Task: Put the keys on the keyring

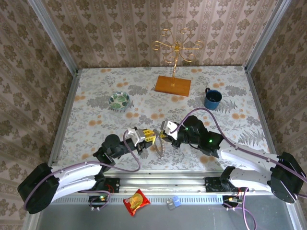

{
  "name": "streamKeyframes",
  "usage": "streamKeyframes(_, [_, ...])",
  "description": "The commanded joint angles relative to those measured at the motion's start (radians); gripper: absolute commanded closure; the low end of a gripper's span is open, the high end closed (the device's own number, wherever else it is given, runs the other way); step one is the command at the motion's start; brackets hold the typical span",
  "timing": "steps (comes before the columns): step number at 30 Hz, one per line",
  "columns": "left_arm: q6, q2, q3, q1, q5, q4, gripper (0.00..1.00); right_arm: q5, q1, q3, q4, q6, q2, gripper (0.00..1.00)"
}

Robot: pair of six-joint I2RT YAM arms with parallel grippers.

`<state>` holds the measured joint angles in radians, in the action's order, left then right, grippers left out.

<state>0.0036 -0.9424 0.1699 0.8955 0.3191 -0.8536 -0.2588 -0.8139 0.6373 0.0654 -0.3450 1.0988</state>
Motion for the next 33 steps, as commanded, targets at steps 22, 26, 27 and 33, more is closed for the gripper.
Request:
streamKeyframes(22, [0.013, 0.642, 0.220, -0.138, -0.862, 0.726, 0.00, -0.014, -0.178, 0.362, 0.246, 0.331, 0.451, 1.00])
streamKeyframes(26, [-0.015, 0.609, 0.236, -0.165, -0.918, 0.773, 0.00, 0.051, -0.165, 0.340, 0.229, 0.347, 0.496, 1.00])
streamKeyframes(27, [-0.034, 0.600, 0.232, -0.175, -0.920, 0.775, 0.00, 0.062, -0.152, 0.338, 0.200, 0.338, 0.501, 1.00])
streamKeyframes(33, [-0.122, 0.530, 0.186, -0.204, -0.932, 0.752, 0.00, 0.086, -0.046, 0.293, -0.017, 0.254, 0.492, 1.00])
